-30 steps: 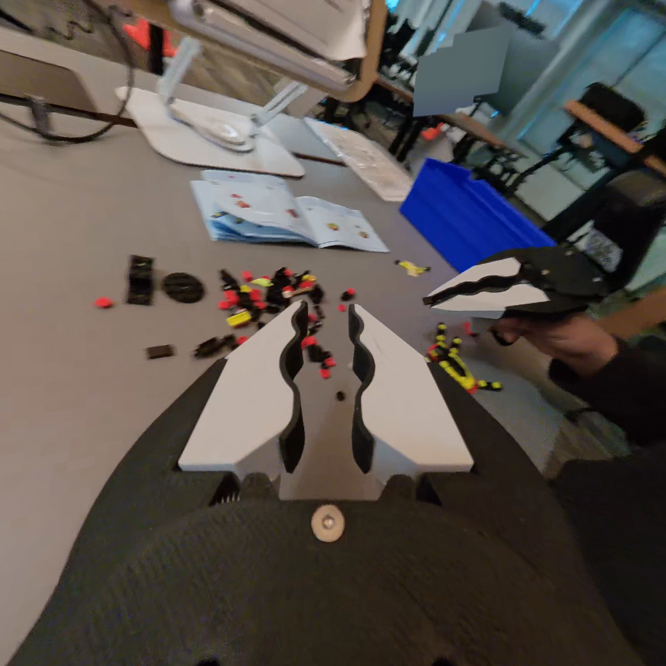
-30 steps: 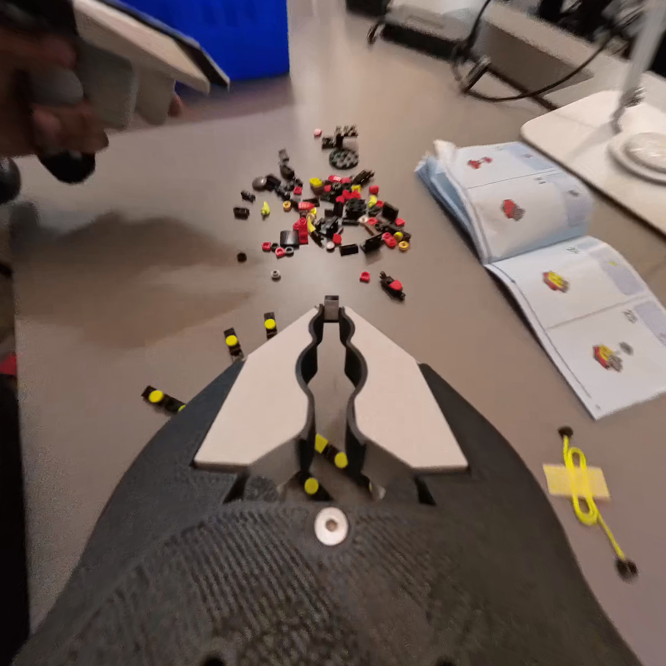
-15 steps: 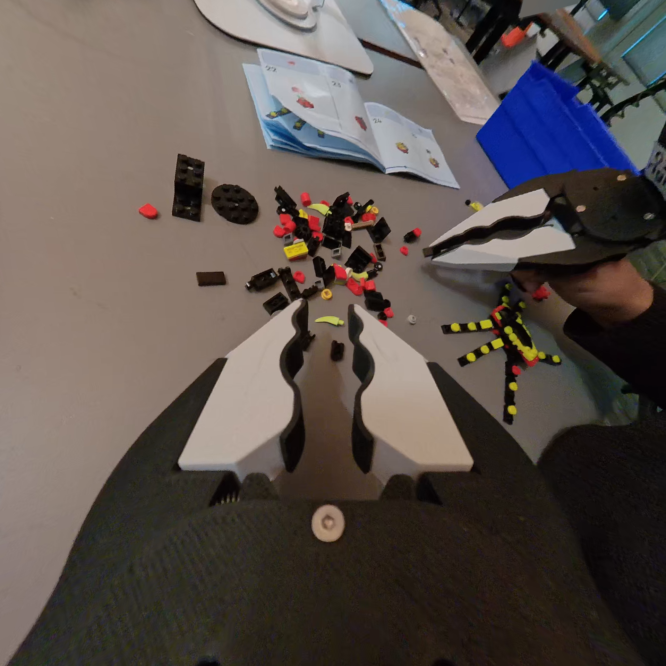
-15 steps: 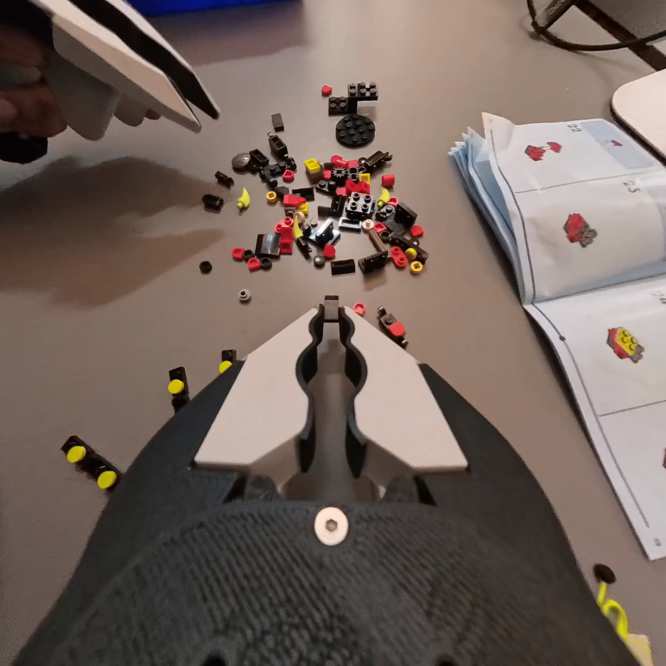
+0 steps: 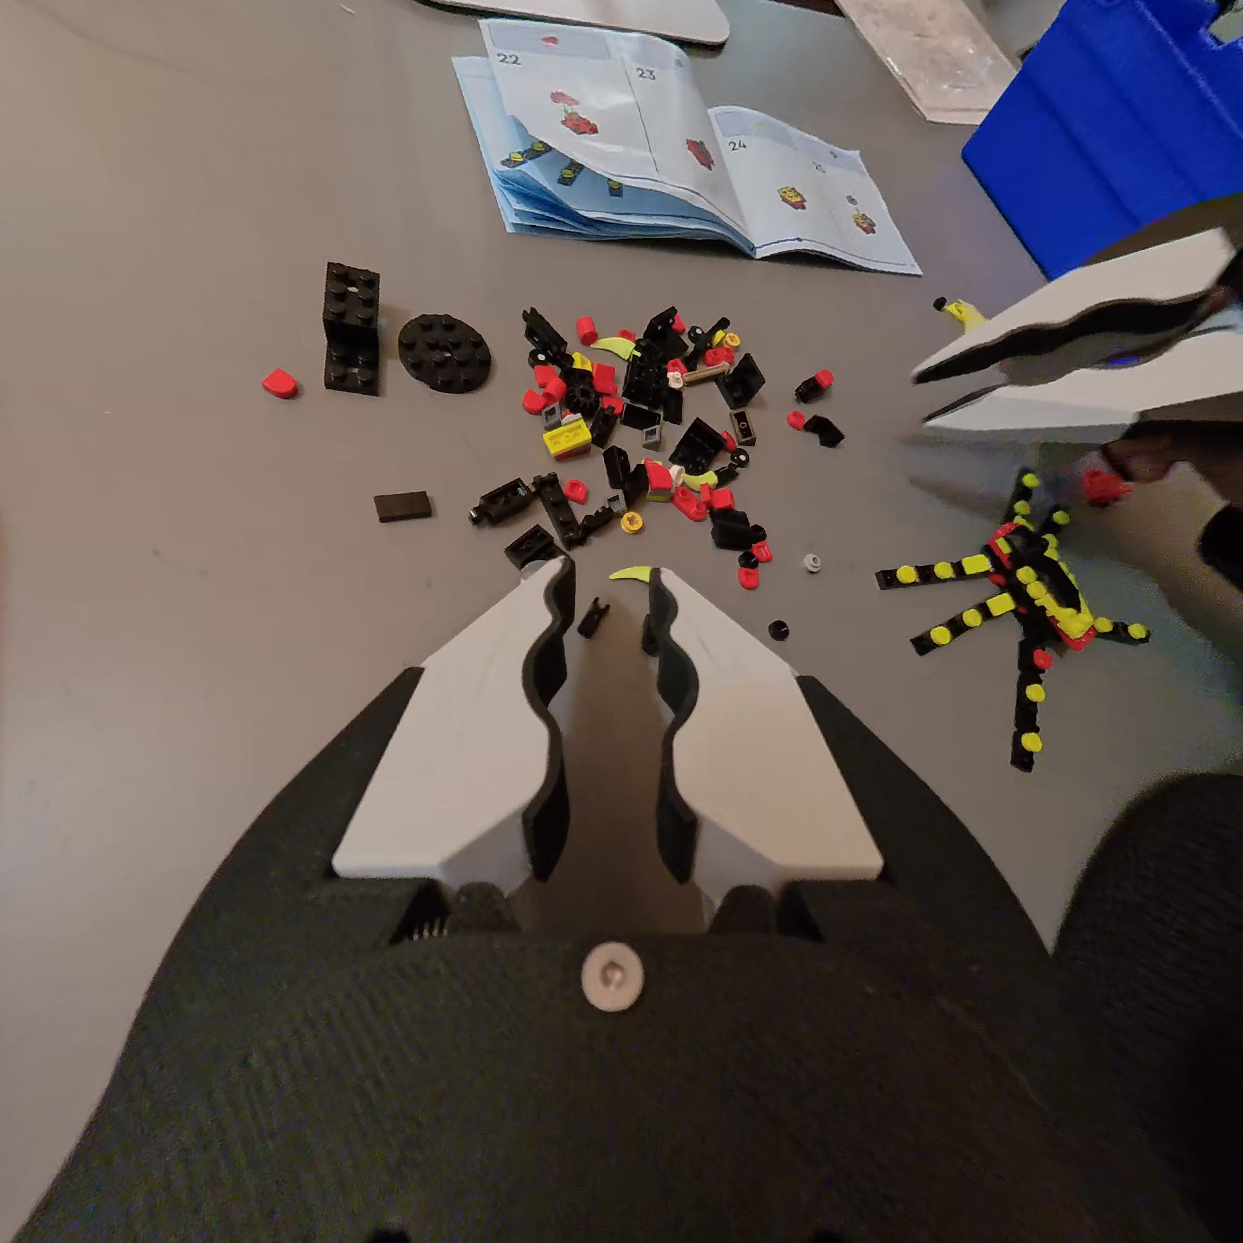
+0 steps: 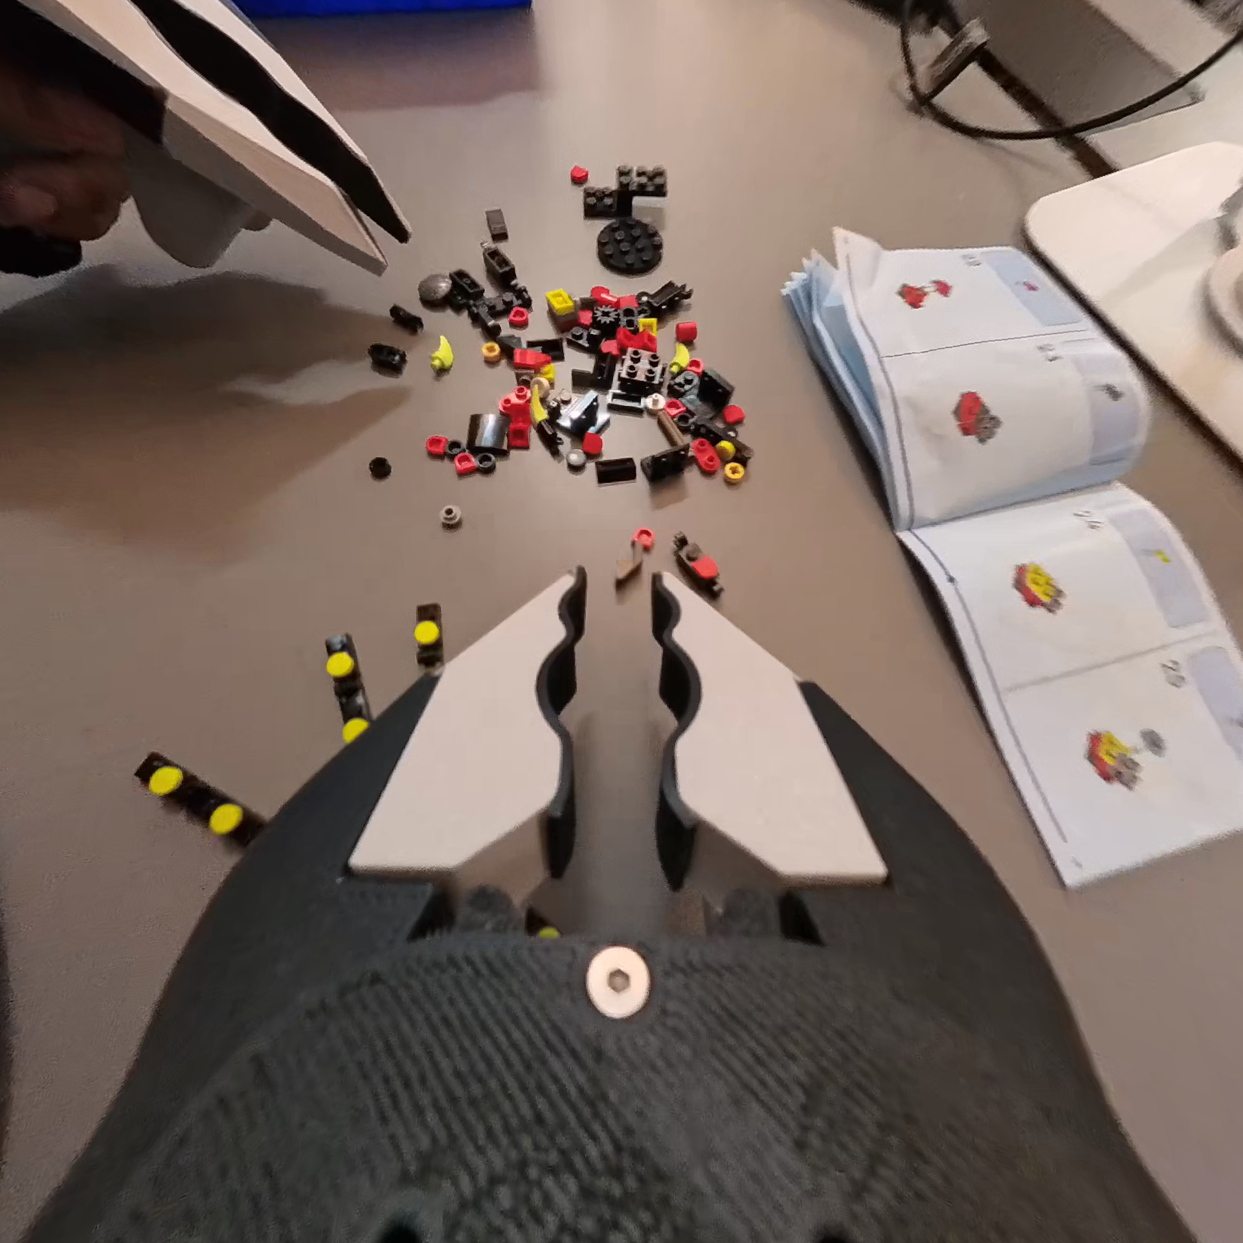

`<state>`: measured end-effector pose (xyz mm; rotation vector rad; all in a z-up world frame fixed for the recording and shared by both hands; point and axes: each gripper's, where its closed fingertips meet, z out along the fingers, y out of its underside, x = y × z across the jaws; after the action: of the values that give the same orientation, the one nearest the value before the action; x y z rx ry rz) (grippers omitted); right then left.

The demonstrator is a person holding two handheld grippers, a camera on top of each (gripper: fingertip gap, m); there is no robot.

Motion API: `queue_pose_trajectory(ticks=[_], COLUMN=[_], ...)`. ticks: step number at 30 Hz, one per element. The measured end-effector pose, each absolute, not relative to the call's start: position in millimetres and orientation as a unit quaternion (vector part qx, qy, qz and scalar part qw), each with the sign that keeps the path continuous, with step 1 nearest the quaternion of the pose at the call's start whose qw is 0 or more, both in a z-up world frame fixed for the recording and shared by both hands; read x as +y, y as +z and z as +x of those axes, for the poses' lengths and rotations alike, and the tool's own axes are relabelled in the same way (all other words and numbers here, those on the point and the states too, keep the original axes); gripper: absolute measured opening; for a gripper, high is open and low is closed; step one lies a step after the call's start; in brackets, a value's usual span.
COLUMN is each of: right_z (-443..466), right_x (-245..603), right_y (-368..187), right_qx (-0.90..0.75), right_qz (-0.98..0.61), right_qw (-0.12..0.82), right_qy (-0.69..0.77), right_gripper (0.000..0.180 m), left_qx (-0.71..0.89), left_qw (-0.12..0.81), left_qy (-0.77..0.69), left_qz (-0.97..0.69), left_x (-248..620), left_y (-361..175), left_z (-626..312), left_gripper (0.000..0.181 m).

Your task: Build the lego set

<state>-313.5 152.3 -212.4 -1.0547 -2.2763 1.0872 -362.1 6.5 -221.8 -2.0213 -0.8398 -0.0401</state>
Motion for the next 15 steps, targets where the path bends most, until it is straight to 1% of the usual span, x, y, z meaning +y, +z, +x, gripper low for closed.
queue_pose_trajectory(ticks=[4, 8, 11, 15], right_z=[-296, -260, -226, -198], right_x=[173, 189, 204, 212], right_y=[-181, -154, -149, -154], right_qx=[-0.791, -0.744, -0.706, -0.676], right_qz=[-0.392, -0.416, -0.437, -0.45], right_qw=[0.248, 0.285, 0.303, 0.283], right_qy=[0.398, 0.439, 0.467, 0.51], right_gripper=[0.017, 0.012, 0.009, 0.008], left_qx=[-0.319, -0.302, -0.301, -0.29], left_qw=[0.435, 0.42, 0.414, 0.392], left_qy=[0.034, 0.051, 0.051, 0.071], left_qz=[-0.842, -0.854, -0.858, -0.871], left_x=[3, 5, 6, 6], left_y=[-226, -231, -234, -239], left_z=[-364, -362, -362, -361], left_gripper=[0.019, 0.018, 0.018, 0.017])
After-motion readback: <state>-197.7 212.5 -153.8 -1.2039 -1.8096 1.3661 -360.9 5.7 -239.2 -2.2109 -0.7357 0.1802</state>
